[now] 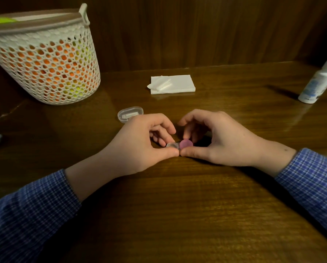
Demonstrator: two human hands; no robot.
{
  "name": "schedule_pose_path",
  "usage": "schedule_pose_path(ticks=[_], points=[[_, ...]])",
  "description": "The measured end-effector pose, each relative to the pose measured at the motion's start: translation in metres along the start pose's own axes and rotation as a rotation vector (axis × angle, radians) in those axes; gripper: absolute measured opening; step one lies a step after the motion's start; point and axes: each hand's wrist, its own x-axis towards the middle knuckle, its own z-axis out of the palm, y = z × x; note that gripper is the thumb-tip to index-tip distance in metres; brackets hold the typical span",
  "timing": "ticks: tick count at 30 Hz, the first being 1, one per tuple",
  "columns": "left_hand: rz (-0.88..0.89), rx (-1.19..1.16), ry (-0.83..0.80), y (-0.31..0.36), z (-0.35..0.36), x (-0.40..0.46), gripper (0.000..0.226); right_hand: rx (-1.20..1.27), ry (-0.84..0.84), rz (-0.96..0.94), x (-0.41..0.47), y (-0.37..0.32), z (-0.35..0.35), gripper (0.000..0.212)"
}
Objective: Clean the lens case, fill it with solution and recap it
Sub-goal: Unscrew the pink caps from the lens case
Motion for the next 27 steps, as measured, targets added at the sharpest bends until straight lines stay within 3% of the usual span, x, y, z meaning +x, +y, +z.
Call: schedule_pose_path(ticks=[15, 21, 27], points=[[0.007, -0.005, -0.016, 0.0005, -0.0004, 0.0003, 0.035, 0.048, -0.095, -0.044, 0.0028, 0.0005, -0.0071, 0.047], [0.011, -0.016, -0.018, -0.0004, -0.0008, 0.0006, 0.036, 0.009, -0.023, -0.045, 0.0003, 0.002, -0.0014, 0.059], [0.019, -0.005, -0.016, -0.0012, -0.0001, 0.0008, 0.035, 0.037, -0.061, -0.065, 0.0018, 0.0024, -0.0044, 0.053]])
